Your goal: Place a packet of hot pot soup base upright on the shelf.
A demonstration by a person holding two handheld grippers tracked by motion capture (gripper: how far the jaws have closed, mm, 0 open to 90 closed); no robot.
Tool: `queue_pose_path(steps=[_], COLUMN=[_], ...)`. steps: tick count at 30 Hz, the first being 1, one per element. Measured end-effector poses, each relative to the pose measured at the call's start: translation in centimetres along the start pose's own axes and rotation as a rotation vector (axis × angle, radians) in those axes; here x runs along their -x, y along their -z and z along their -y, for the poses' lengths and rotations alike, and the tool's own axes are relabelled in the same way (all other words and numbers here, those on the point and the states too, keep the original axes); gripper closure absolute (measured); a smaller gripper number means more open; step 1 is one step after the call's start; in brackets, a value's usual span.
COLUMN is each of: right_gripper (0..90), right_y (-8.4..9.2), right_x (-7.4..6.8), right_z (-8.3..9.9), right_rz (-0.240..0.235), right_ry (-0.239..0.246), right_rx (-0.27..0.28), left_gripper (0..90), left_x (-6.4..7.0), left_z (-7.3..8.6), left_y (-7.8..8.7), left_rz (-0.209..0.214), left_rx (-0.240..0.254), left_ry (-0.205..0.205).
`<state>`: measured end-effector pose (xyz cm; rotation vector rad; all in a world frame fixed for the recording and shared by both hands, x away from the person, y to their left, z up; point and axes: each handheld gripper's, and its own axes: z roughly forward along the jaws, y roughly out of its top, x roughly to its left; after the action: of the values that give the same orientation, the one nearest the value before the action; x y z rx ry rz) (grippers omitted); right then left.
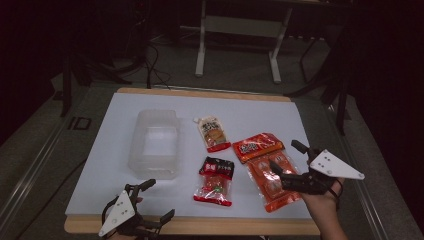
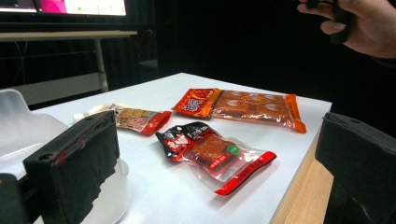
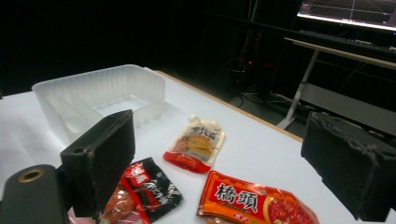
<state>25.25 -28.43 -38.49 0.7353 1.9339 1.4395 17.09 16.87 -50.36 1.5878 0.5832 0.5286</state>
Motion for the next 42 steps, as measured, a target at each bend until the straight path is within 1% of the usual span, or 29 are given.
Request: queue_pose_path(steps=[3,4,5,6,7,8,9,10,12,13,14,15,17,18,19,20,21,22,23,24,25,26,28,30,32,35,36,38,42], right_gripper=[9.9,9.9,9.9,10.0,10.0,10.0,10.0,10.0,10.0,10.0,10.7,10.7,11.7,11.7,11.7,11.7,11.7,12.1,12.1,12.2,12.2,13.2,13.5,13.5,13.5,13.5,13.5,13.5,13.5], right_y=[-0.5,-1.2,-1.2,-1.9,-1.9,-2.6,-2.6,-3.0,-4.2,-4.2,-5.0,-5.0,-5.8,-6.5,-6.5,-7.1,-7.1,-7.8,-7.8,-8.5,-8.5,-9.0,-9.2,-9.8,-10.3,-11.0,-11.5,-11.7,-12.9], right_x=[0.5,1.3,1.3,2.1,2.1,3.0,3.0,3.3,4.4,4.4,5.0,5.0,5.7,6.2,6.2,6.6,6.6,7.2,7.2,7.7,7.7,8.1,8.3,8.8,9.1,9.6,10.0,10.2,11.0], right_z=[-0.1,-0.2,-0.2,-0.1,-0.1,0.0,0.0,0.1,0.6,0.6,0.9,0.9,1.4,2.0,2.0,2.6,2.6,3.4,3.4,4.1,4.1,4.6,4.9,5.4,5.9,6.7,7.3,7.6,8.9], right_rz=[0.009,0.024,0.024,0.030,0.030,0.014,0.014,0.013,-0.015,-0.015,-0.027,-0.027,-0.041,-0.048,-0.048,-0.038,-0.038,-0.030,-0.030,-0.035,-0.035,-0.033,-0.033,-0.029,-0.017,-0.012,-0.014,-0.012,-0.019], right_ry=[0.006,0.002,0.002,-0.004,-0.004,-0.016,-0.016,-0.017,-0.032,-0.032,-0.038,-0.038,-0.045,-0.050,-0.050,-0.051,-0.051,-0.055,-0.055,-0.053,-0.053,-0.053,-0.059,-0.064,-0.065,-0.076,-0.095,-0.098,-0.125], right_rx=[-0.007,-0.010,-0.010,-0.016,-0.016,-0.021,-0.021,-0.029,-0.062,-0.062,-0.081,-0.081,-0.098,-0.117,-0.117,-0.137,-0.137,-0.151,-0.151,-0.173,-0.173,-0.187,-0.193,-0.211,-0.228,-0.248,-0.261,-0.270,-0.302], left_gripper=[0.0,0.0,0.0,0.0,0.0,0.0,0.0,0.0,0.0,0.0,0.0,0.0,0.0,0.0,0.0,0.0,0.0,0.0,0.0,0.0,0.0,0.0,0.0,0.0,0.0,0.0,0.0,0.0,0.0], left_x=[0.0,0.0,0.0,0.0,0.0,0.0,0.0,0.0,-0.1,0.0,0.0,0.0,0.0,0.0,0.0,0.0,0.0,0.0,0.0,0.0,0.1,0.1,0.1,0.1,0.1,0.2,0.2,0.2,0.3], left_z=[0.0,0.0,0.0,0.0,0.0,0.0,0.0,0.0,0.1,0.1,0.1,0.1,0.1,0.1,0.1,0.1,0.2,0.2,0.2,0.2,0.2,0.2,0.2,0.3,0.3,0.3,0.3,0.4,0.4], left_y=[0.0,0.0,0.0,0.0,0.0,0.0,0.0,0.1,0.1,0.1,0.1,0.1,0.2,0.2,0.3,0.3,0.3,0.4,0.4,0.5,0.5,0.5,0.7,0.7,0.8,0.9,1.0,1.1,1.4], left_rz=[0.002,0.001,0.002,0.002,0.003,0.003,0.003,0.003,0.002,0.001,0.000,0.000,-0.003,-0.003,-0.006,-0.007,-0.008,-0.011,-0.013,-0.014,-0.017,-0.018,-0.021,-0.024,-0.028,-0.031,-0.031,-0.034,-0.041], left_rx=[-0.002,-0.002,-0.003,-0.002,-0.001,-0.002,-0.002,-0.001,-0.001,-0.002,-0.003,-0.003,-0.003,-0.003,-0.004,-0.004,-0.005,-0.005,-0.005,-0.005,-0.006,-0.006,-0.009,-0.008,-0.008,-0.009,-0.008,-0.012,-0.012], left_ry=[0.001,0.000,-0.001,0.000,0.001,-0.001,-0.001,0.000,0.002,0.003,0.003,0.004,0.003,0.003,0.005,0.007,0.007,0.007,0.006,0.008,0.008,0.007,0.006,0.009,0.010,0.011,0.011,0.010,0.011])
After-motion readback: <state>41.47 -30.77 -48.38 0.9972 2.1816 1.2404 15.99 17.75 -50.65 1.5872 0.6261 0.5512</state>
